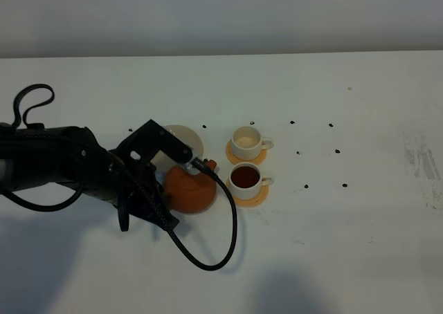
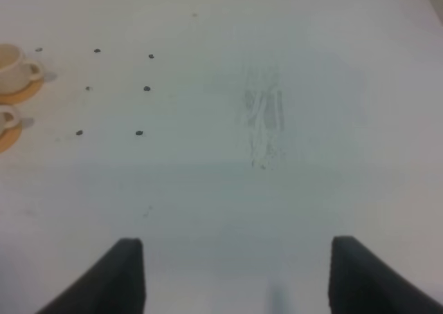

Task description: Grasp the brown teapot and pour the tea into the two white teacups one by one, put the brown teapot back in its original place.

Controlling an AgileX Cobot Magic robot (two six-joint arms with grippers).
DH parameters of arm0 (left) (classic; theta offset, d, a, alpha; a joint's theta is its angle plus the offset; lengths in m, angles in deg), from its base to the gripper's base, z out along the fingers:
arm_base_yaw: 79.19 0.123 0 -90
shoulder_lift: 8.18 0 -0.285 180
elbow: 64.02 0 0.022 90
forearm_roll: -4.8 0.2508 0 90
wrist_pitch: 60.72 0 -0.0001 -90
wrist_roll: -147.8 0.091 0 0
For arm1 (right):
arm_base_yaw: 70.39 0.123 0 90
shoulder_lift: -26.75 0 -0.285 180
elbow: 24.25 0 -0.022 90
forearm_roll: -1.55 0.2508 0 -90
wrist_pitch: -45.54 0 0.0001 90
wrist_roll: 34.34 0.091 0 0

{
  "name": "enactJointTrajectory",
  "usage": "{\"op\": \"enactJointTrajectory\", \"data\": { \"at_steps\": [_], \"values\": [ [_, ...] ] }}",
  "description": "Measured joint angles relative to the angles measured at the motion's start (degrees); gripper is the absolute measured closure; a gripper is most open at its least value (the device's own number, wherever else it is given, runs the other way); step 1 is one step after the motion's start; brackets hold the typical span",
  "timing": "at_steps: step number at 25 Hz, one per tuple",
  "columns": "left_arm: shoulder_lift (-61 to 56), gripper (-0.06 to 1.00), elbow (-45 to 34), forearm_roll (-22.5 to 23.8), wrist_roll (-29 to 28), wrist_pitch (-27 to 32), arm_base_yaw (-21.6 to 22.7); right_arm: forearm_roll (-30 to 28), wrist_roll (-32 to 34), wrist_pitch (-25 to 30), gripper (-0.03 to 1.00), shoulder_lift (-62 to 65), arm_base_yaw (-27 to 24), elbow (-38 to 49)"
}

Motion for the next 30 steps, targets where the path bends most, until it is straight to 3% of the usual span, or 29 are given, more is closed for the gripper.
{"op": "enactJointTrajectory", "data": {
  "at_steps": [8,17,25,30],
  "values": [
    [-5.2,0.86,0.7,0.0,2.0,-0.2,0.4,0.0,0.0,0.0,0.42,0.0,0.0,0.0],
    [-4.9,0.86,10.6,3.5,2.9,3.8,3.2,0.0,0.0,0.0,0.42,0.0,0.0,0.0],
    [2.6,0.86,23.3,7.8,8.1,15.3,4.0,0.0,0.0,0.0,0.42,0.0,0.0,0.0],
    [8.0,0.86,28.9,9.3,14.2,18.6,4.0,0.0,0.0,0.0,0.42,0.0,0.0,0.0]
  ]
}}
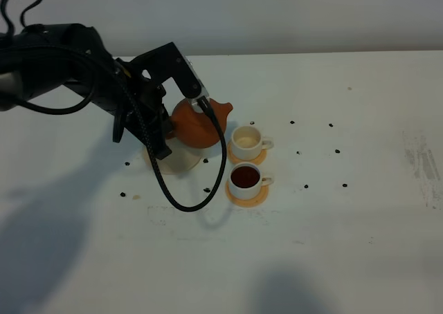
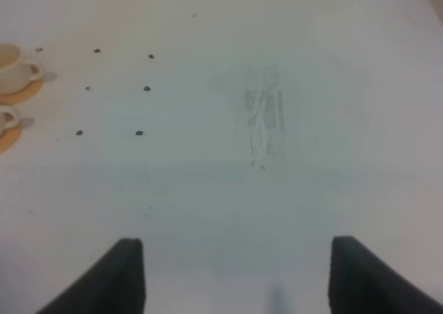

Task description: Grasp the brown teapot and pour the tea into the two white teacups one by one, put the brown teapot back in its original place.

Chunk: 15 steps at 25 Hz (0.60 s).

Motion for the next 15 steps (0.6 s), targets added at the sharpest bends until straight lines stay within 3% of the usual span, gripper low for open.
{"op": "enactJointTrajectory", "data": {
  "at_steps": [9,15],
  "values": [
    [5.2,0.86,5.0,3.0,5.1,0.4,0.1,0.0,0.0,0.0,0.42,0.0,0.0,0.0],
    [5.4,0.86,5.4,6.9,7.6,-2.8,0.1,0.0,0.0,0.0,0.42,0.0,0.0,0.0]
  ]
}}
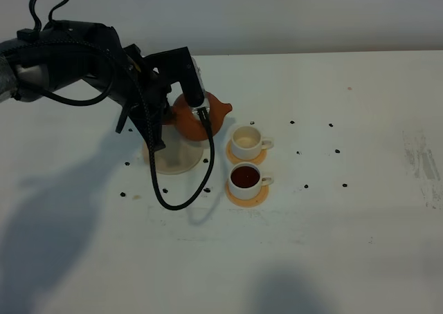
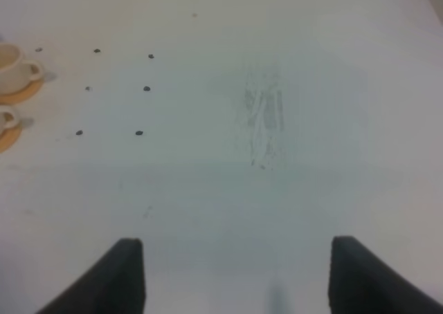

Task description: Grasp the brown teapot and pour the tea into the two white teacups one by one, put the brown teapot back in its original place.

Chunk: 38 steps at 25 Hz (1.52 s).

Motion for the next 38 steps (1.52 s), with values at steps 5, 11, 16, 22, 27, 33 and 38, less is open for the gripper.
{"op": "enactJointTrajectory", "data": {
  "at_steps": [5,11,16,22,27,33,38],
  "values": [
    [0.0,0.86,0.0,1.0,3.2,-1.4,-0.1,0.0,0.0,0.0,0.42,0.0,0.0,0.0],
    [0.0,0.86,0.0,1.2,5.5,-4.2,-1.1,0.0,0.0,0.0,0.42,0.0,0.0,0.0],
    [0.0,0.86,0.0,1.2,7.8,-5.4,-2.0,0.0,0.0,0.0,0.42,0.0,0.0,0.0],
    [0.9,0.86,0.0,1.6,8.2,-6.9,-2.2,0.0,0.0,0.0,0.42,0.0,0.0,0.0],
    [2.3,0.86,0.0,5.3,8.2,-7.0,-2.6,0.0,0.0,0.0,0.42,0.0,0.0,0.0],
    [2.6,0.86,0.0,7.6,8.3,-10.1,-2.7,0.0,0.0,0.0,0.42,0.0,0.0,0.0],
    [2.6,0.86,0.0,9.6,8.3,-11.3,-2.8,0.0,0.0,0.0,0.42,0.0,0.0,0.0]
  ]
}}
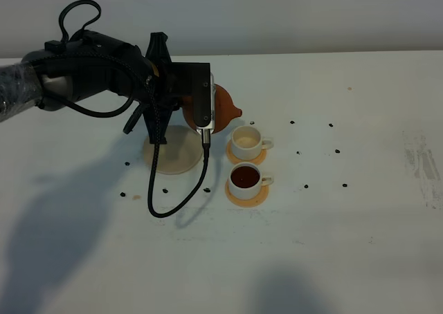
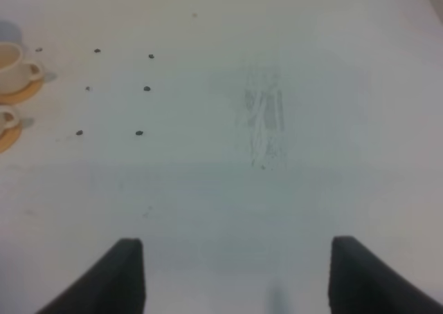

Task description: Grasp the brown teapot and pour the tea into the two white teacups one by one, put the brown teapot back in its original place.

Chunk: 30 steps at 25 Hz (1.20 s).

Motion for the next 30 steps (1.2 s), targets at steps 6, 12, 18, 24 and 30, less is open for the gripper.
{"op": "enactJointTrajectory", "data": {
  "at_steps": [6,12,18,24,30],
  "values": [
    [0.0,0.86,0.0,0.9,2.7,-1.1,-1.0,0.0,0.0,0.0,0.42,0.0,0.0,0.0],
    [0.1,0.86,0.0,1.5,5.8,-2.3,-1.1,0.0,0.0,0.0,0.42,0.0,0.0,0.0],
    [0.9,0.86,0.0,3.4,8.9,-3.3,-1.1,0.0,0.0,0.0,0.42,0.0,0.0,0.0],
    [1.1,0.86,0.0,3.5,10.3,-5.0,-1.1,0.0,0.0,0.0,0.42,0.0,0.0,0.0],
    [1.1,0.86,0.0,3.7,14.1,-5.8,-1.1,0.0,0.0,0.0,0.42,0.0,0.0,0.0]
  ]
}}
